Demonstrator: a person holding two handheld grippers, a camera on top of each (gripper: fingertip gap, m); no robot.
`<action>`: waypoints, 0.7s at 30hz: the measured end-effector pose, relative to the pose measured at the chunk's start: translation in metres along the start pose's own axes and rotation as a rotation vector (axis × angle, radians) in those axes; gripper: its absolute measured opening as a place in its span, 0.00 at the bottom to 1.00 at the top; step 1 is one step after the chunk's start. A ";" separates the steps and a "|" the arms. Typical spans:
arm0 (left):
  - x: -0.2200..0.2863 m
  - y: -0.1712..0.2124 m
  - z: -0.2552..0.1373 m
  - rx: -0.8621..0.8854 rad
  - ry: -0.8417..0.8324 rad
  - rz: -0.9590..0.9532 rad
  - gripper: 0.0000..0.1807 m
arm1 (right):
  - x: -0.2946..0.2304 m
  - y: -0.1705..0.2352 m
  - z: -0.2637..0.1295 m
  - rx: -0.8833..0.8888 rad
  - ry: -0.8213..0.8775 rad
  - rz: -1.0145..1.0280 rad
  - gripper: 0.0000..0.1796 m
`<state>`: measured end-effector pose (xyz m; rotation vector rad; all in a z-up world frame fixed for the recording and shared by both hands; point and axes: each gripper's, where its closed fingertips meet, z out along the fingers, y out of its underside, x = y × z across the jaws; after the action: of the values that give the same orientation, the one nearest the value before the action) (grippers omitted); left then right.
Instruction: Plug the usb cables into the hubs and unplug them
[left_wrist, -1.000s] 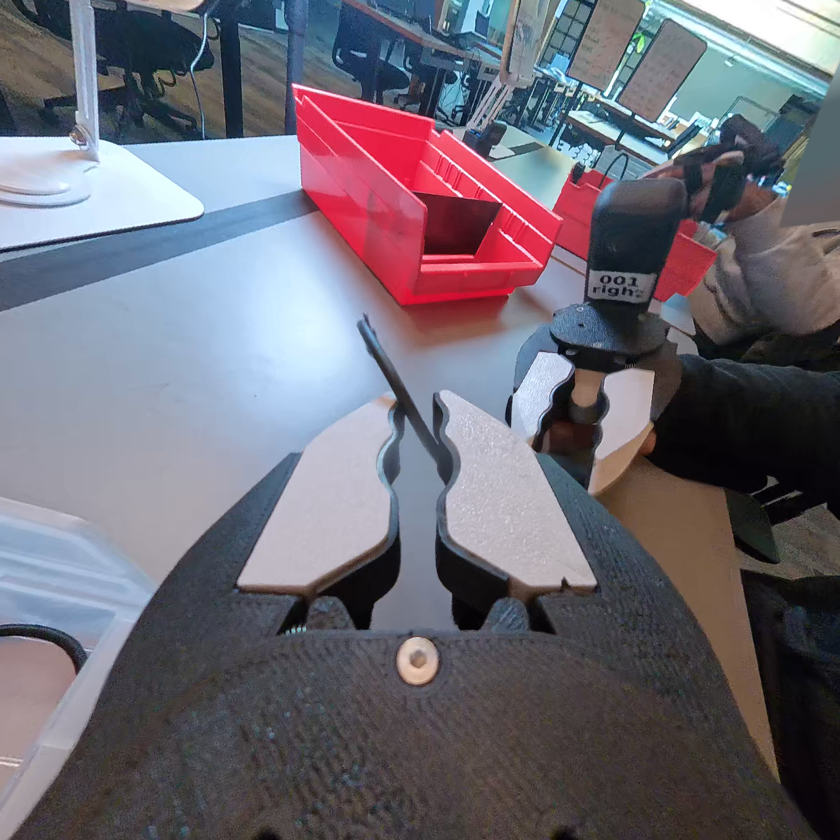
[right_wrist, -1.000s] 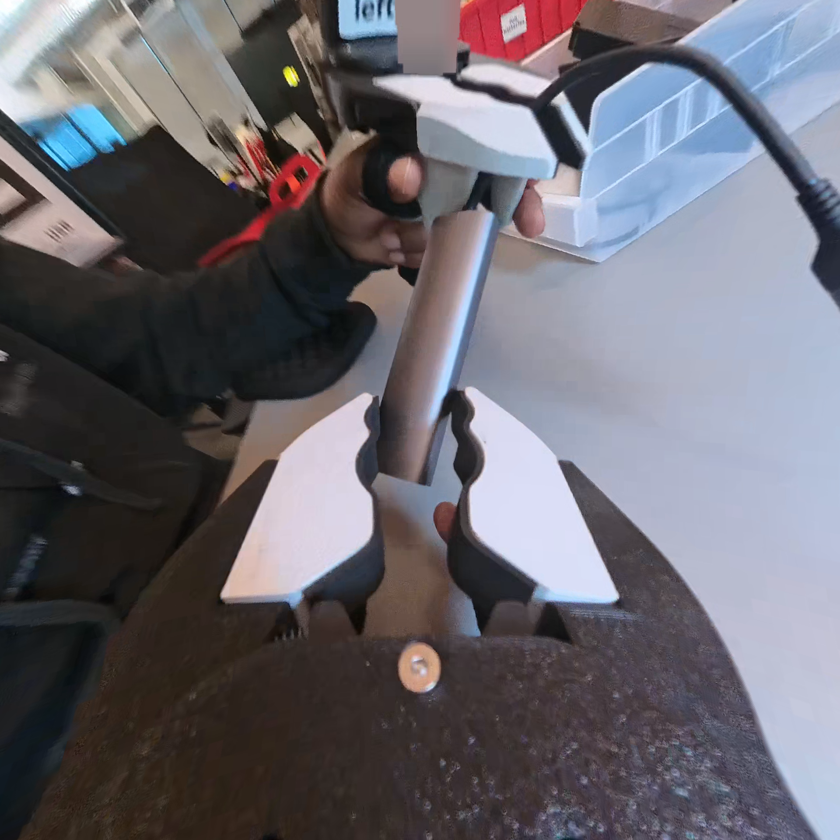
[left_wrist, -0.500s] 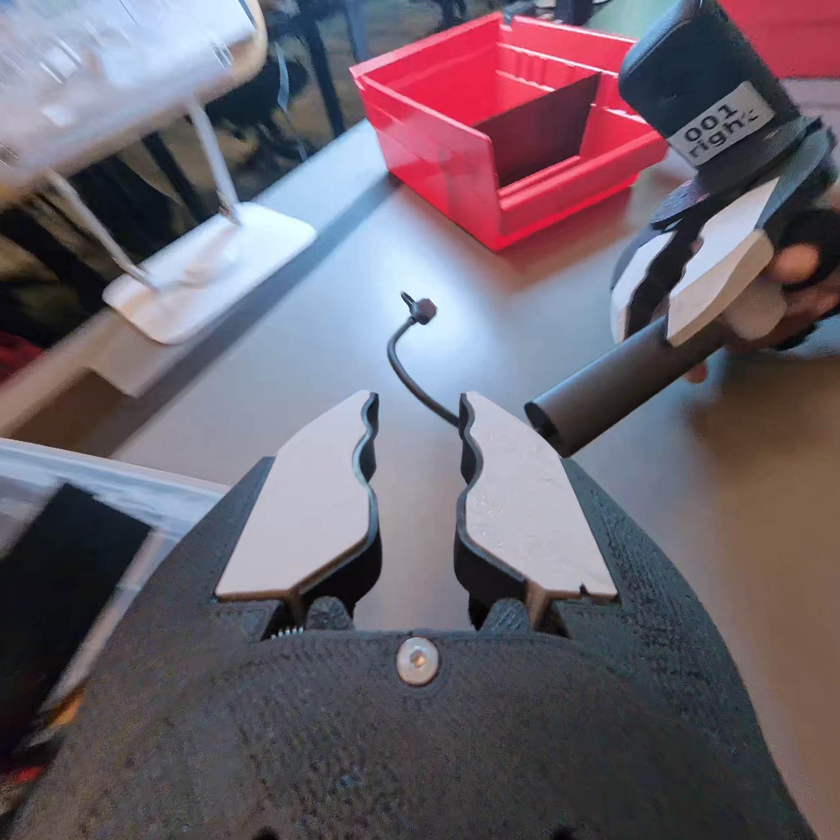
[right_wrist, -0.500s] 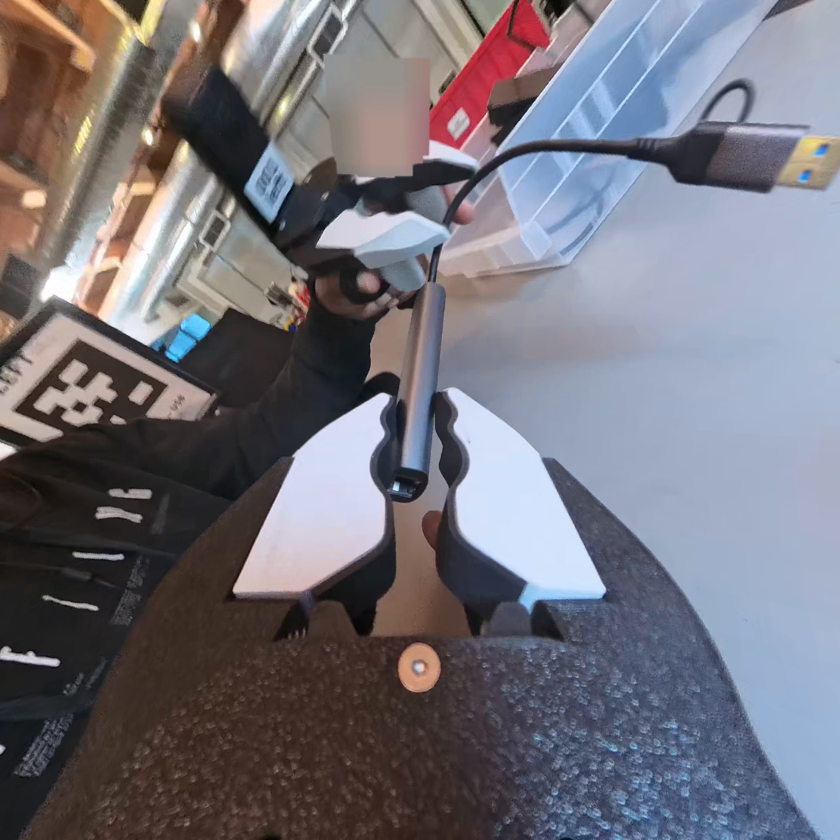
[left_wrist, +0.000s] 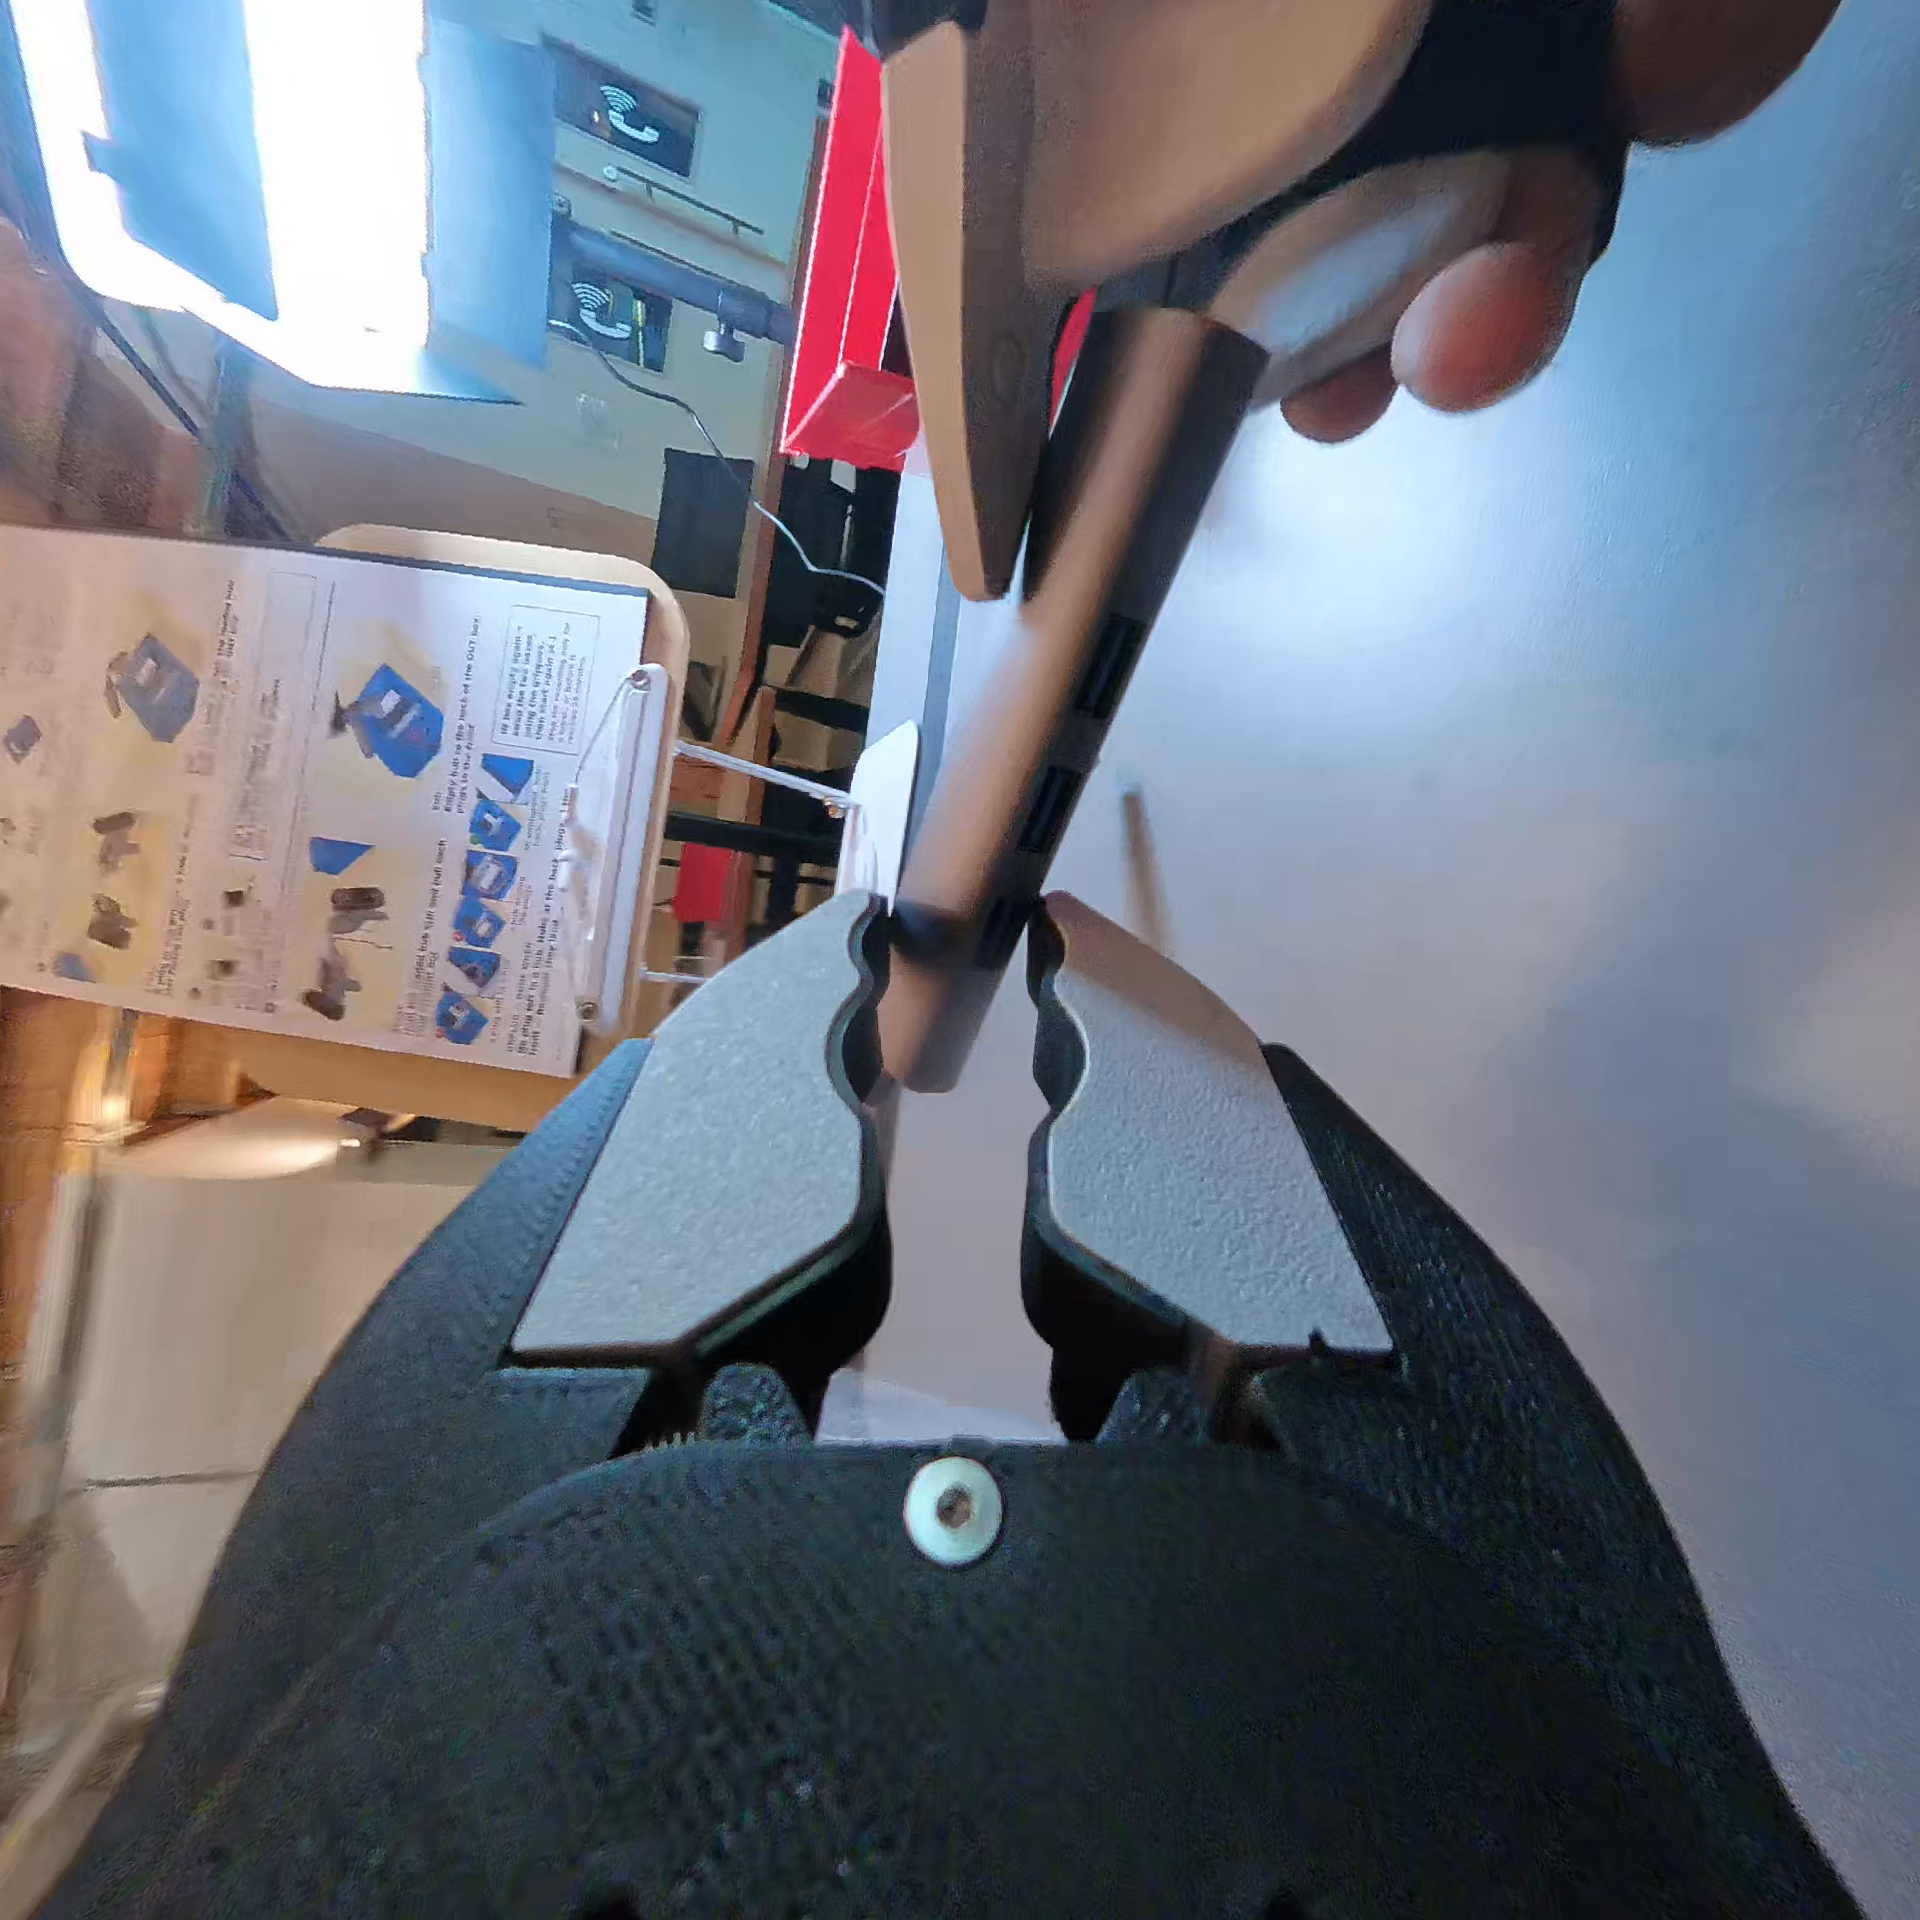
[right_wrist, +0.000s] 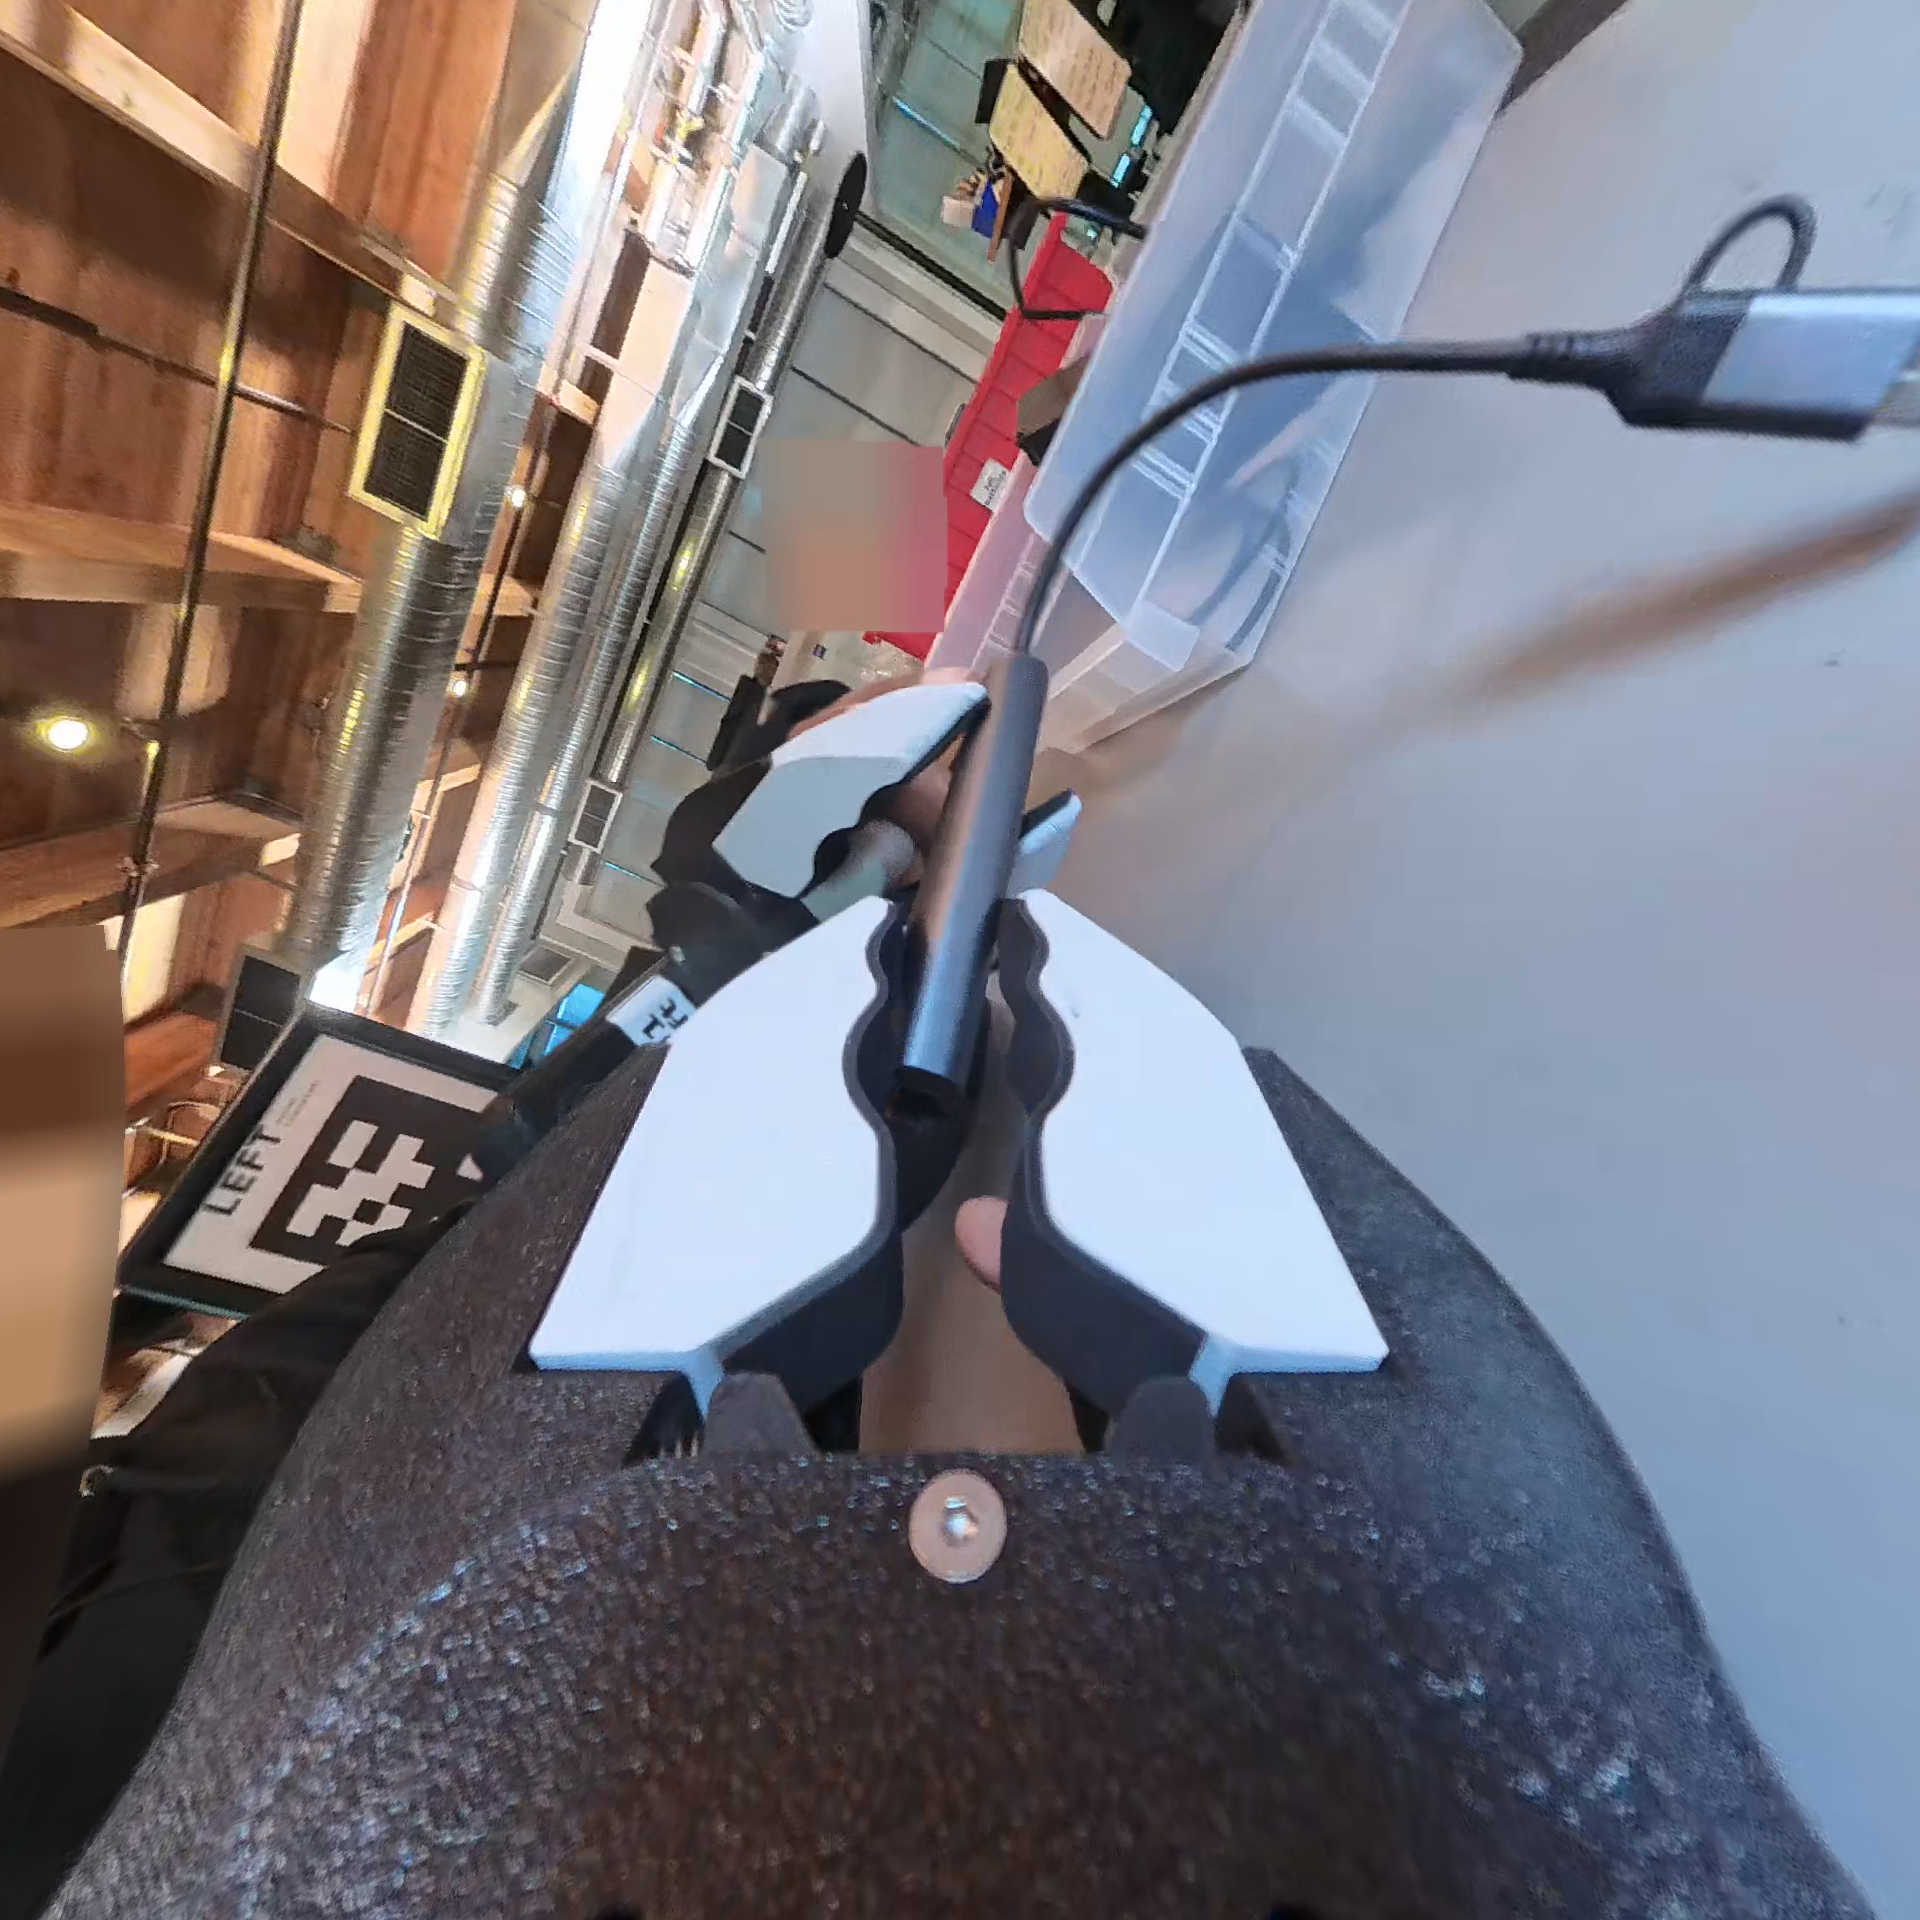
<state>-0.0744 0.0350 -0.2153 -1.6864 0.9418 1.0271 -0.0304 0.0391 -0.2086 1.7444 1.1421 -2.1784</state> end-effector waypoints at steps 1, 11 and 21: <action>0.000 -0.002 -0.001 0.018 0.022 -0.051 0.13 | -0.005 -0.003 -0.001 0.005 -0.025 -0.026 0.11; -0.013 -0.033 -0.031 0.436 0.450 -0.868 0.09 | -0.037 -0.005 -0.021 -0.111 0.096 -0.995 0.28; 0.030 -0.064 -0.045 0.502 0.731 -0.817 0.10 | -0.024 0.046 0.003 -0.355 0.204 -1.383 0.14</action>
<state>0.0047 0.0062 -0.2129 -1.7522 0.7240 -0.3727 -0.0011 -0.0035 -0.2092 1.0358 3.1827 -1.9193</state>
